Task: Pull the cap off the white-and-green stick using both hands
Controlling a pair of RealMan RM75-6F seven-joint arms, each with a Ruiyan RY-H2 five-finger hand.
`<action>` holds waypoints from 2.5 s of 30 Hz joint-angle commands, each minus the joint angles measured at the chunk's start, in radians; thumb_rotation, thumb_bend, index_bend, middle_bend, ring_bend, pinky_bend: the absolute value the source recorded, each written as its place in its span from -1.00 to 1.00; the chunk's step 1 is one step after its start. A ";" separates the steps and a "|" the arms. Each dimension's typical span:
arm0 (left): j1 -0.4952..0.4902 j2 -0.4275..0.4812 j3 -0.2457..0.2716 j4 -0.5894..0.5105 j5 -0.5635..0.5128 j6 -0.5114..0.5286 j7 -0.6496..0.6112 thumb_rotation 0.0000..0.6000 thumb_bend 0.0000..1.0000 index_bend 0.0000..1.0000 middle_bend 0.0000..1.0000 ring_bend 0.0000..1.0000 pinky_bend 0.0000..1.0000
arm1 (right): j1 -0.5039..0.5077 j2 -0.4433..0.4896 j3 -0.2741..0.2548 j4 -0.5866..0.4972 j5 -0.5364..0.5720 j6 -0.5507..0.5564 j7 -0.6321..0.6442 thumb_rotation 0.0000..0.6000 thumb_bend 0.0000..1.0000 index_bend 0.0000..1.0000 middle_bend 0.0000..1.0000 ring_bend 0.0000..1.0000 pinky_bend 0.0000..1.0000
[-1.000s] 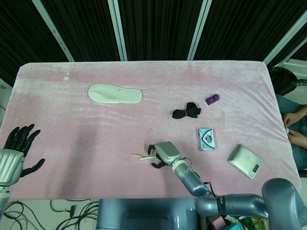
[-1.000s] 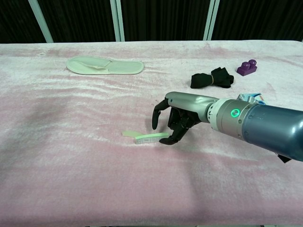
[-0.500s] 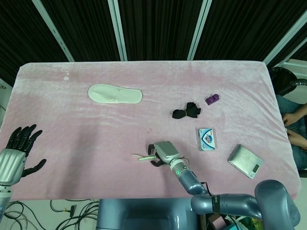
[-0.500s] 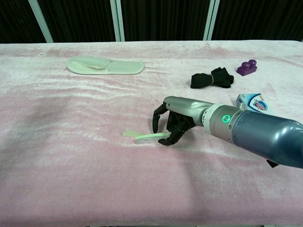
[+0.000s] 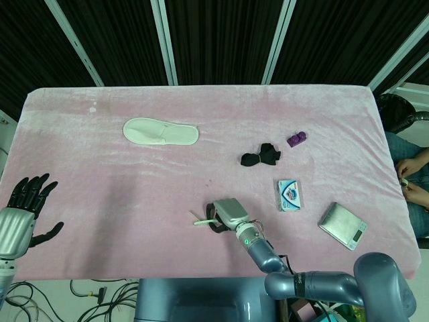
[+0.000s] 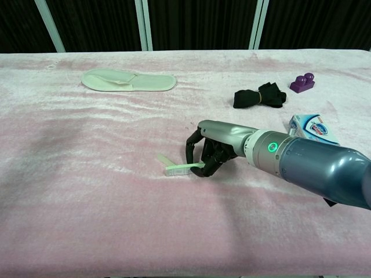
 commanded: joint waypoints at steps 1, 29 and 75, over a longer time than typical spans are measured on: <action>0.001 0.000 -0.001 -0.001 0.000 -0.001 0.000 1.00 -0.57 -0.80 -0.96 -1.00 -1.00 | -0.001 -0.002 0.001 0.001 -0.004 -0.001 0.002 1.00 -0.18 0.13 0.92 0.83 1.00; -0.372 0.136 -0.076 -0.257 0.070 -0.458 -0.170 1.00 -0.56 -0.67 -0.94 -1.00 -1.00 | -0.019 0.336 0.075 -0.330 -0.093 0.037 -0.014 1.00 -0.16 0.19 0.92 0.83 1.00; -0.687 -0.037 -0.181 -0.286 -0.285 -0.878 -0.032 1.00 -0.19 -0.08 -0.83 -1.00 -1.00 | 0.091 0.401 0.088 -0.436 0.023 0.072 -0.087 1.00 -0.16 0.20 0.91 0.82 1.00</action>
